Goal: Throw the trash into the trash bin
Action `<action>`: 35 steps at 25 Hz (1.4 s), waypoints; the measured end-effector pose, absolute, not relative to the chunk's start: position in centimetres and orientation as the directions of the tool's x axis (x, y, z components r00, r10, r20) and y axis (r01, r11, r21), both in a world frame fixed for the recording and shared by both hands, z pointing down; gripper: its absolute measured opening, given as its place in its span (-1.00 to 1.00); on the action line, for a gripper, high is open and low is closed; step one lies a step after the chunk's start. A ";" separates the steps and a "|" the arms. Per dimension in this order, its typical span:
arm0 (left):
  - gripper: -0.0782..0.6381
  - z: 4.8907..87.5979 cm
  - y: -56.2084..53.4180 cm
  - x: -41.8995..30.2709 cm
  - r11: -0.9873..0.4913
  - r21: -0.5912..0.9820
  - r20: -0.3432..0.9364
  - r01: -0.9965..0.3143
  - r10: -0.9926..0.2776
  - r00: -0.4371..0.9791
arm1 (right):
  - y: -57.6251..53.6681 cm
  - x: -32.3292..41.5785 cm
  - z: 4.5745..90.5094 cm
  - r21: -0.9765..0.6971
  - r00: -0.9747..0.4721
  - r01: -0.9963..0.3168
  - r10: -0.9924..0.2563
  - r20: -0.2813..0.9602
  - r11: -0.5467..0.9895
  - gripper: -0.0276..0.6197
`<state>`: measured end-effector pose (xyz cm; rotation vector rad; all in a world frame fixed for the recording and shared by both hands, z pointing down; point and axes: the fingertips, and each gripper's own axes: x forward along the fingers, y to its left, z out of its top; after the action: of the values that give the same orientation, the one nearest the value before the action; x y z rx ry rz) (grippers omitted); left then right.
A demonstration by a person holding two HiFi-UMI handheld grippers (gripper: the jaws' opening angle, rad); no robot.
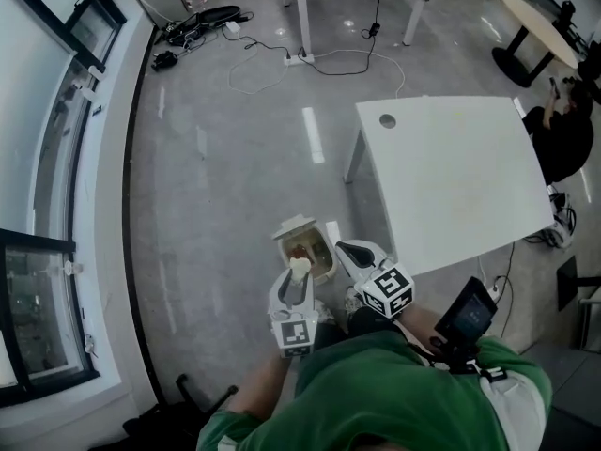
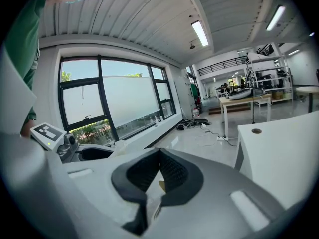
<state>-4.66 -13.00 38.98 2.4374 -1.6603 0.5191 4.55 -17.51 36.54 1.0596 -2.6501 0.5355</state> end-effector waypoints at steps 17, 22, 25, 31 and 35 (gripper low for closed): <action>-0.36 53.5 -13.5 -6.0 -0.338 -0.022 0.572 -0.941 -0.776 0.265 | -18.1 2.6 51.0 -0.322 -0.706 -0.686 -0.490 0.511 0.652 -0.91; -0.36 58.6 -13.6 -6.3 -0.324 0.003 0.619 -0.946 -0.743 0.256 | -17.5 2.4 56.7 -0.335 -0.697 -0.688 -0.456 0.554 0.644 -0.91; -0.36 61.8 -13.3 -6.5 -0.321 0.003 0.657 -0.947 -0.713 0.243 | -16.8 2.3 60.3 -0.349 -0.692 -0.687 -0.426 0.583 0.638 -0.91; -0.36 68.3 -12.6 -6.2 -0.337 0.018 0.717 -0.941 -0.652 0.247 | -16.1 2.2 66.4 -0.372 -0.680 -0.693 -0.387 0.622 0.618 -0.91; -0.36 72.0 -12.2 -5.6 -0.349 0.023 0.743 -0.937 -0.621 0.250 | -16.1 2.7 69.8 -0.376 -0.671 -0.697 -0.372 0.641 0.610 -0.91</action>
<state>-5.63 -12.22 71.99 2.0599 -1.4144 0.8976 2.72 -16.15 69.81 0.8433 -2.3265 0.8474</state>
